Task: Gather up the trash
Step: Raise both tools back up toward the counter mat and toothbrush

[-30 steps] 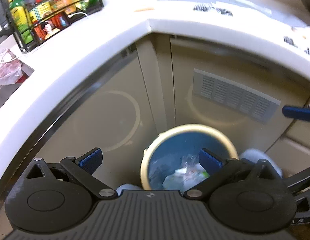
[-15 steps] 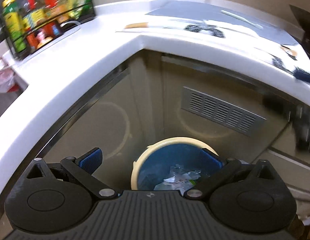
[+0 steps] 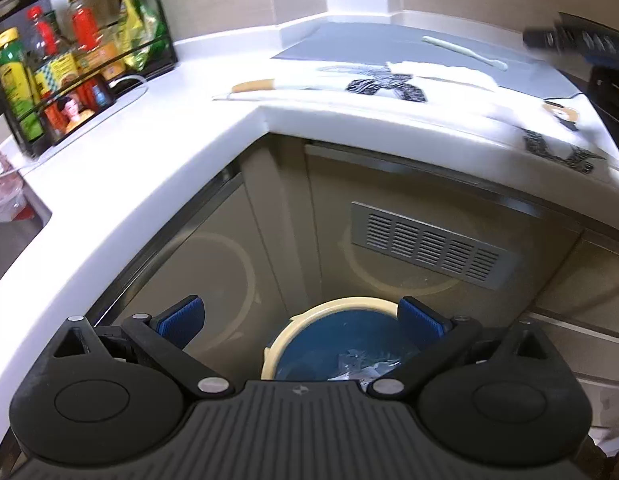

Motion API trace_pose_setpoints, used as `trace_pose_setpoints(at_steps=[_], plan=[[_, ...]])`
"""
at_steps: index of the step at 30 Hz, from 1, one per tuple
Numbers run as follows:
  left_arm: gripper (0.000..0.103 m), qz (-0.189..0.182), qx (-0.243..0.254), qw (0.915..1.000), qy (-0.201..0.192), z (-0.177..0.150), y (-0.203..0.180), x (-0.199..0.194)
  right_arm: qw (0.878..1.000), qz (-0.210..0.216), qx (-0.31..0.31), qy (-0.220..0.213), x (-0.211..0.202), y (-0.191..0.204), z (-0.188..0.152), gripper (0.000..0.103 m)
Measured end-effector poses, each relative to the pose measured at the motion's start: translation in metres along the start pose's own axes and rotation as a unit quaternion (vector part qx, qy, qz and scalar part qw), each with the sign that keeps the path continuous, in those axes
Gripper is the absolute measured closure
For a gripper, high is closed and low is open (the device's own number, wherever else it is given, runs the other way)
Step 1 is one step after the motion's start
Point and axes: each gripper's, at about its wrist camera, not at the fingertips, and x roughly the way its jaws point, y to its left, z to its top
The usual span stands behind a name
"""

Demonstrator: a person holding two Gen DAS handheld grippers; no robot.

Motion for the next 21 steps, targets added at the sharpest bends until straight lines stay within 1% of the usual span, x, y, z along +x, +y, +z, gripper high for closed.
trace_pose_setpoints(at_steps=[3, 6, 7, 8, 11, 12, 14, 16, 18, 21], plan=[[0.0, 0.005, -0.016, 0.9998, 0.013, 0.001, 0.006, 0.002, 0.999, -0.037, 0.014, 0.025, 0.049, -0.018, 0.016, 0.0], [0.0, 0.012, -0.025, 0.9995, 0.011, -0.003, 0.013, 0.0, 0.995, -0.09, 0.03, 0.043, 0.097, -0.036, 0.026, 0.0], [0.0, 0.016, -0.027, 0.9994, 0.01, -0.005, 0.014, -0.001, 0.993, -0.096, 0.031, 0.054, 0.113, -0.041, 0.03, 0.0], [0.0, 0.019, -0.029, 0.9993, 0.011, -0.006, 0.016, 0.0, 0.993, -0.092, 0.037, 0.071, 0.129, -0.047, 0.034, 0.0], [0.0, 0.025, -0.034, 0.9989, 0.02, -0.01, 0.021, 0.004, 0.988, -0.058, 0.074, 0.124, 0.172, -0.064, 0.041, 0.0], [0.0, 0.026, -0.036, 0.9988, 0.022, -0.01, 0.023, 0.005, 0.985, -0.055, 0.089, 0.134, 0.185, -0.07, 0.042, 0.0], [0.0, 0.025, -0.038, 0.9986, 0.026, -0.01, 0.026, 0.009, 0.979, -0.07, 0.113, 0.151, 0.208, -0.078, 0.044, 0.0], [0.0, 0.025, -0.044, 0.9984, 0.026, -0.009, 0.03, 0.012, 0.975, -0.096, 0.12, 0.16, 0.228, -0.085, 0.045, 0.0], [0.0, 0.024, -0.051, 0.9981, 0.025, -0.008, 0.033, 0.014, 0.972, -0.116, 0.11, 0.173, 0.248, -0.089, 0.047, 0.0], [0.0, 0.022, -0.056, 0.9979, 0.024, -0.007, 0.039, 0.016, 0.967, -0.145, 0.071, 0.198, 0.275, -0.088, 0.047, 0.0]])
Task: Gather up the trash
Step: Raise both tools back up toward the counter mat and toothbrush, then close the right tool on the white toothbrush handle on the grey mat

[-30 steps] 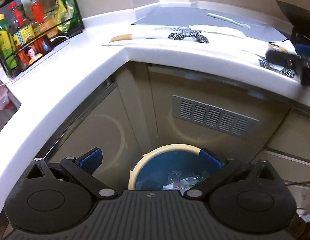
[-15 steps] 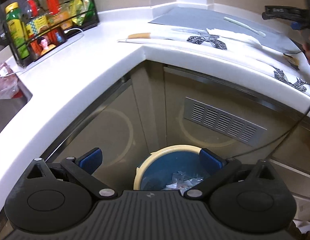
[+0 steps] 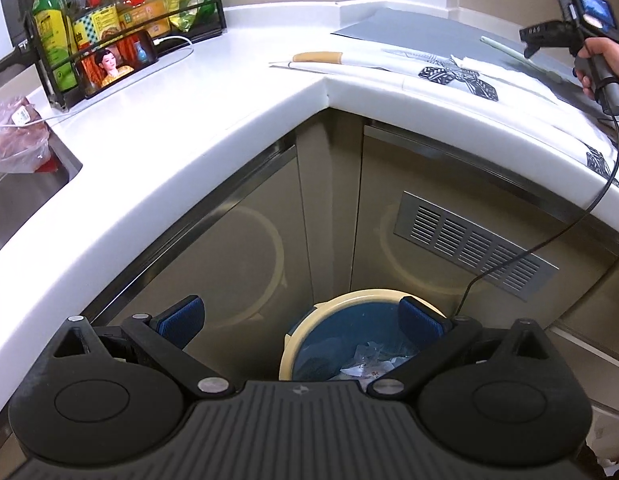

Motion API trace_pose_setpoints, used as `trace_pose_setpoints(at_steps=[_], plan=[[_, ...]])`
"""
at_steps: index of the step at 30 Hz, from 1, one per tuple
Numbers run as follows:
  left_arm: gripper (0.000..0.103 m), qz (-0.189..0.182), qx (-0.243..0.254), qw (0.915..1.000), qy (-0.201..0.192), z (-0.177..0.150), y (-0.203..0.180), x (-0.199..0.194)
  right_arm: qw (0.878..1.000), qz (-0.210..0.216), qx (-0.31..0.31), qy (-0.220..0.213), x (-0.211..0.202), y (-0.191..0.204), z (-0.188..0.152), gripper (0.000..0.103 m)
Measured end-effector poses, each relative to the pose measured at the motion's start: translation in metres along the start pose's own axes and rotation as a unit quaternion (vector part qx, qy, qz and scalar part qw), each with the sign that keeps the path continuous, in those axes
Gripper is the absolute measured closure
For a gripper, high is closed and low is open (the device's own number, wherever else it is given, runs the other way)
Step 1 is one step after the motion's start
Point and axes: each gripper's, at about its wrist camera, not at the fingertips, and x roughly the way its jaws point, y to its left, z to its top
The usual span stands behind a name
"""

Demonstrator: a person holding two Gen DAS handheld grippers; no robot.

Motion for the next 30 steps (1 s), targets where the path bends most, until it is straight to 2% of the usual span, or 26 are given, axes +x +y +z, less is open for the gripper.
trace_pose_setpoints(at_steps=[4, 6, 9, 14, 16, 17, 18, 19, 20, 22, 26, 30], plan=[[0.0, 0.002, -0.002, 1.0, -0.002, 0.0, 0.006, 0.001, 0.998, -0.036, -0.049, 0.013, 0.029, 0.012, 0.007, 0.0], [0.0, 0.001, -0.006, 1.0, -0.002, 0.0, 0.009, 0.002, 0.999, -0.027, -0.036, -0.002, 0.036, 0.01, 0.007, 0.0], [0.0, -0.002, -0.011, 0.9999, 0.002, 0.0, 0.012, 0.005, 1.0, 0.002, 0.025, -0.001, 0.045, -0.003, 0.006, 0.0], [0.0, -0.003, -0.003, 1.0, 0.007, 0.0, 0.01, 0.009, 0.999, 0.035, -0.01, -0.013, 0.042, -0.007, 0.002, 0.0], [0.0, -0.002, 0.0, 1.0, 0.007, 0.0, 0.009, 0.01, 0.998, 0.054, -0.021, -0.023, 0.041, -0.006, 0.001, 0.014], [0.0, -0.002, -0.001, 1.0, 0.008, 0.001, 0.008, 0.011, 0.997, 0.062, -0.029, -0.033, 0.037, -0.004, 0.001, 0.041], [0.0, -0.003, -0.002, 0.9999, 0.01, 0.001, 0.008, 0.012, 0.996, 0.07, -0.044, -0.043, 0.033, 0.0, 0.0, 0.081], [0.0, -0.003, -0.003, 0.9999, 0.012, 0.002, 0.007, 0.012, 0.995, 0.071, -0.061, -0.045, 0.031, 0.006, -0.001, 0.086], [0.0, -0.003, -0.002, 0.9999, 0.013, 0.002, 0.005, 0.013, 0.994, 0.067, -0.075, -0.044, 0.028, 0.012, -0.002, 0.092], [0.0, -0.001, 0.003, 0.9999, 0.011, 0.003, 0.003, 0.013, 0.993, 0.062, -0.087, -0.044, 0.021, 0.018, -0.008, 0.092], [0.0, 0.001, 0.014, 0.9999, 0.006, 0.008, -0.004, 0.012, 0.997, 0.045, -0.058, -0.038, 0.003, 0.011, -0.02, 0.092], [0.0, 0.003, 0.024, 0.9997, -0.007, 0.022, -0.01, 0.009, 0.995, 0.054, -0.065, -0.048, -0.015, 0.0, -0.039, 0.092]])
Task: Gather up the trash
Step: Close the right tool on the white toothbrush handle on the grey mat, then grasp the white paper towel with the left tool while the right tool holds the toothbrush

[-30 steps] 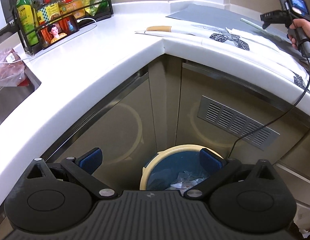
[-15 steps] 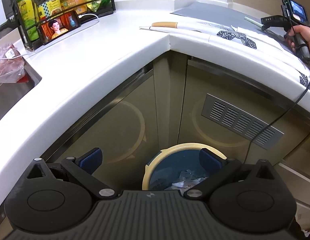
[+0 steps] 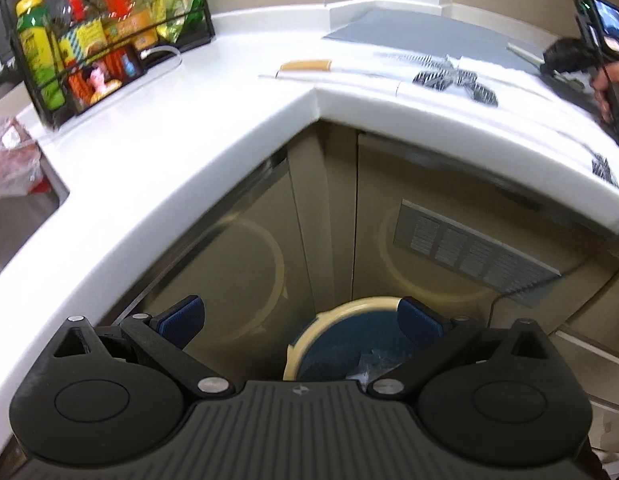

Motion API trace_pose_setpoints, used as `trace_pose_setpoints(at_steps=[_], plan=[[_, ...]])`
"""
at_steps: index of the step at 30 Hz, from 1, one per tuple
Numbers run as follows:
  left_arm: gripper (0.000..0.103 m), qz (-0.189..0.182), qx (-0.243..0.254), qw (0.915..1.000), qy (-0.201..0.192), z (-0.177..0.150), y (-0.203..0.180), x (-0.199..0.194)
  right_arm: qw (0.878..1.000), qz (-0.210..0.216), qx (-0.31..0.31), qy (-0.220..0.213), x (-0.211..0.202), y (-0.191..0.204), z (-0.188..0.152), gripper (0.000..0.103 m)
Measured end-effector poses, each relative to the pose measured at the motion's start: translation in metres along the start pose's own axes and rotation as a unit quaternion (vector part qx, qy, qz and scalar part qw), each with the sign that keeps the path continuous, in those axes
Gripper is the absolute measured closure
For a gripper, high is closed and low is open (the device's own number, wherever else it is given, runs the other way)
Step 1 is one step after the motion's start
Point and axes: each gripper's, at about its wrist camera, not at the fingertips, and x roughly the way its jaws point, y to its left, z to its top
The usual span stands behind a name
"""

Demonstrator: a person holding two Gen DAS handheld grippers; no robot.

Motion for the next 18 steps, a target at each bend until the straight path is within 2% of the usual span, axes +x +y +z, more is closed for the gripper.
trace_pose_setpoints(at_steps=[3, 6, 10, 13, 16, 18], plan=[[0.0, -0.003, 0.012, 0.9997, -0.02, 0.025, -0.009, -0.003, 0.999, 0.021, 0.04, 0.0, -0.01, -0.014, -0.007, 0.091], [0.0, -0.018, 0.024, 0.9978, -0.06, 0.059, -0.025, -0.01, 0.997, 0.038, 0.067, -0.002, -0.013, -0.023, -0.01, 0.091], [0.0, -0.061, 0.067, 0.9886, -0.121, 0.114, -0.061, -0.007, 0.994, 0.056, 0.093, -0.004, -0.014, -0.032, -0.013, 0.091], [0.0, -0.142, 0.096, 0.9785, -0.114, 0.158, -0.094, 0.015, 0.99, 0.074, 0.118, -0.005, -0.013, -0.039, -0.015, 0.091], [0.0, -0.192, 0.091, 0.9729, -0.092, 0.192, -0.13, 0.044, 0.988, 0.081, 0.128, -0.005, -0.011, -0.042, -0.015, 0.091], [0.0, -0.212, 0.097, 0.9698, -0.071, 0.207, -0.153, 0.065, 0.988, 0.083, 0.129, -0.005, -0.011, -0.041, -0.015, 0.091]])
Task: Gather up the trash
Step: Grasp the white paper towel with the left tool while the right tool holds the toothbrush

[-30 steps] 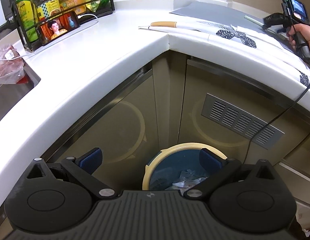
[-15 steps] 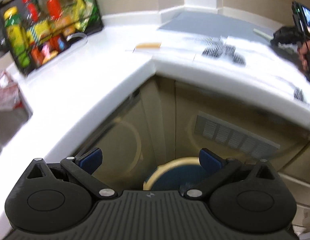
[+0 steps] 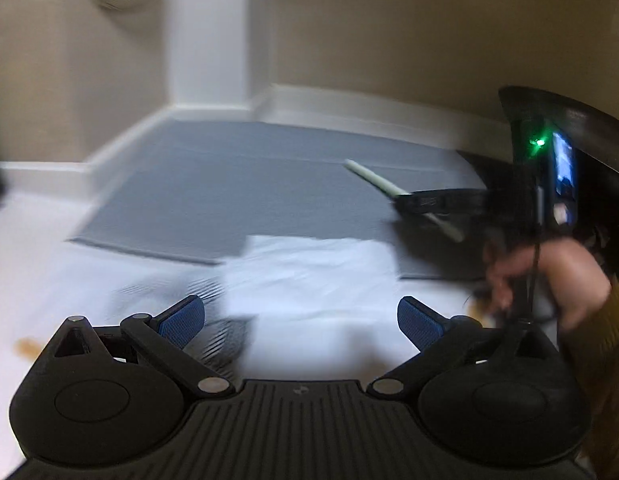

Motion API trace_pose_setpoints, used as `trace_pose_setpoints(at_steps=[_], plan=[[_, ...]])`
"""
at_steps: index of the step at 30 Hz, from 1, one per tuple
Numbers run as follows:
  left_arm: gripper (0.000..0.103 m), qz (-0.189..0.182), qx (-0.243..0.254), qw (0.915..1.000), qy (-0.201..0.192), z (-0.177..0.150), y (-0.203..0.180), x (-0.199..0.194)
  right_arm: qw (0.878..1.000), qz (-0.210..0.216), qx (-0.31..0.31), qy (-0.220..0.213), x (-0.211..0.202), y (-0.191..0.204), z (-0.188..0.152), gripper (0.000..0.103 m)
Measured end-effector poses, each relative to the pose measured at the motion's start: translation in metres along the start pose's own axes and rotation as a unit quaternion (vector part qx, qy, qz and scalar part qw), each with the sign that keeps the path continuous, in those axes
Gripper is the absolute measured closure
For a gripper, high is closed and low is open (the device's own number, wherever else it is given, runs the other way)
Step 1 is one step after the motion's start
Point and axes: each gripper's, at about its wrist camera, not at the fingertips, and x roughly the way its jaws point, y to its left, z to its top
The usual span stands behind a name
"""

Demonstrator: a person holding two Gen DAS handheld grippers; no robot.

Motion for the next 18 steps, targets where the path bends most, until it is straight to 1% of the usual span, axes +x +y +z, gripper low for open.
trace_pose_setpoints(at_steps=[2, 4, 8, 9, 10, 15, 17, 18], plan=[[0.0, -0.014, 0.012, 0.9996, 0.019, 0.009, -0.011, 0.026, 1.0, 0.001, 0.001, 0.0, 0.0, 0.0, 0.0, 0.091], [0.0, -0.021, 0.03, 0.9986, 0.038, 0.014, -0.022, 0.048, 1.0, 0.003, 0.003, 0.0, 0.0, -0.001, 0.0, 0.091], [0.0, -0.011, 0.039, 0.9957, 0.083, 0.011, -0.028, 0.082, 1.0, 0.007, 0.007, 0.0, -0.002, -0.004, -0.001, 0.091], [0.0, -0.006, 0.039, 0.9955, 0.086, 0.009, -0.029, 0.088, 1.0, 0.007, 0.006, -0.001, -0.002, -0.004, -0.001, 0.091], [0.0, -0.002, 0.036, 0.9962, 0.079, 0.008, -0.029, 0.089, 1.0, 0.007, 0.006, 0.0, -0.002, -0.004, -0.001, 0.091], [0.001, 0.007, 0.027, 0.9974, 0.066, 0.005, -0.031, 0.084, 1.0, 0.005, 0.003, -0.001, -0.003, -0.003, -0.002, 0.091], [0.013, -0.007, 0.039, 0.9982, 0.046, 0.001, -0.033, 0.077, 1.0, 0.005, 0.004, -0.001, -0.004, -0.003, -0.002, 0.091], [0.029, -0.015, 0.047, 0.9981, 0.035, -0.001, -0.035, 0.073, 1.0, 0.005, 0.004, -0.001, -0.004, -0.002, -0.001, 0.091]])
